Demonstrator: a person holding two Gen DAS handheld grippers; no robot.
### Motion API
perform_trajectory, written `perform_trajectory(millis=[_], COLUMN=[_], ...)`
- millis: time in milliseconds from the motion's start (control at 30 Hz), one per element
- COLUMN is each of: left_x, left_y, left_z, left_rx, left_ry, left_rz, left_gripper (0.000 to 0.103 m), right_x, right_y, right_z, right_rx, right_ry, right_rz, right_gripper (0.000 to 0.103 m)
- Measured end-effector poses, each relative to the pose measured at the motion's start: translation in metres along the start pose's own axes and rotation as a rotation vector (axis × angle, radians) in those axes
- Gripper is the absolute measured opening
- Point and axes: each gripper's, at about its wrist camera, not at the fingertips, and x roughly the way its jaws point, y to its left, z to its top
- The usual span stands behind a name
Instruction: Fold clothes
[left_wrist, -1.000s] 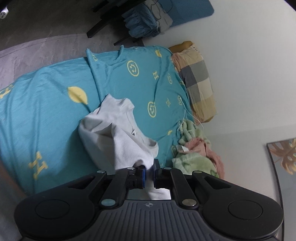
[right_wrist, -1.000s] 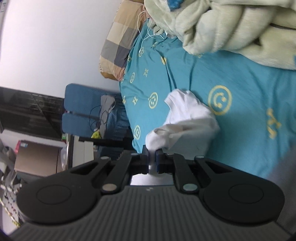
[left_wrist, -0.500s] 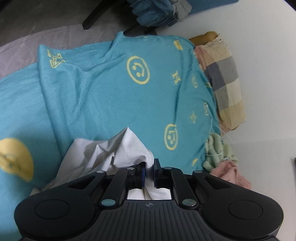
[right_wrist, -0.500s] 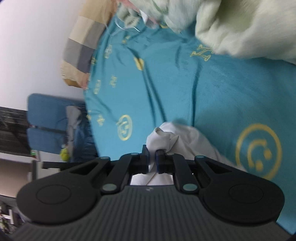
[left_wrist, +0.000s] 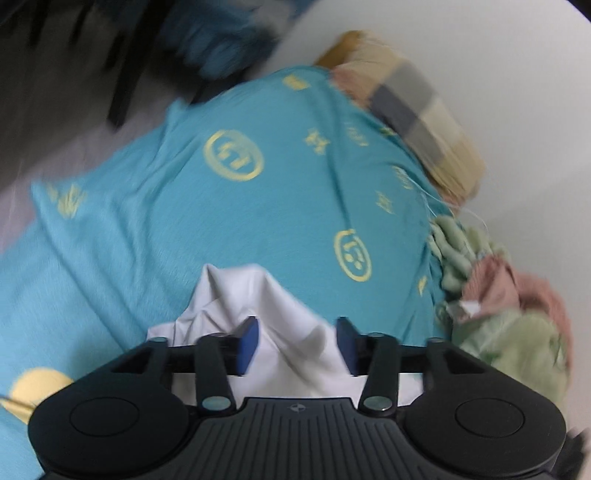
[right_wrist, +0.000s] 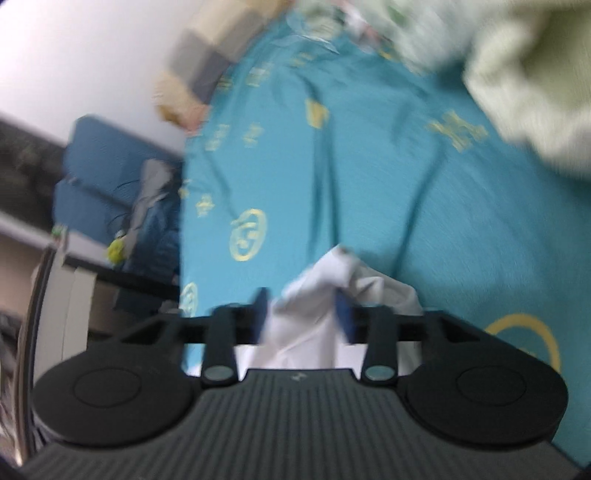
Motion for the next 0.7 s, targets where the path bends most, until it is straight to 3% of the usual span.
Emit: perform_trajectory(millis=[67, 167, 267, 500, 700], left_x=[-0.007, -0.005, 0.012, 0.051, 0.044], left_y=[-0.016, -0.039, -0.047, -0.040, -0.043], left_z=[-0.007, -0.023, -0.035, -0.046, -0.047], left_rx=[0.113, 0.282, 0.371, 0.442, 0.459], left_ry=[-0.026, -0.049, -0.040, -0.002, -0.012], left_rz=[0.008, 0.052, 0.099, 0.182, 0.173], left_gripper=[0.059, 0.062, 0.062, 0.061, 0.060], right_x=[-0.011, -0.008, 0.010, 0.061, 0.063], right_y=[0.013, 0.036, 0.051, 0.046, 0.047], right_z=[-0.003, -0.010, -0.017, -0.023, -0.029], right_rx=[-0.105, -0.322, -0.486, -0.609, -0.649], right_ry=[-0.031, -0.036, -0.001, 0.020, 0.013], right_rz=[0.024, 0.003, -0.024, -0.154, -0.162], right_gripper=[0.065, 0.065, 0.063, 0.064, 0.064])
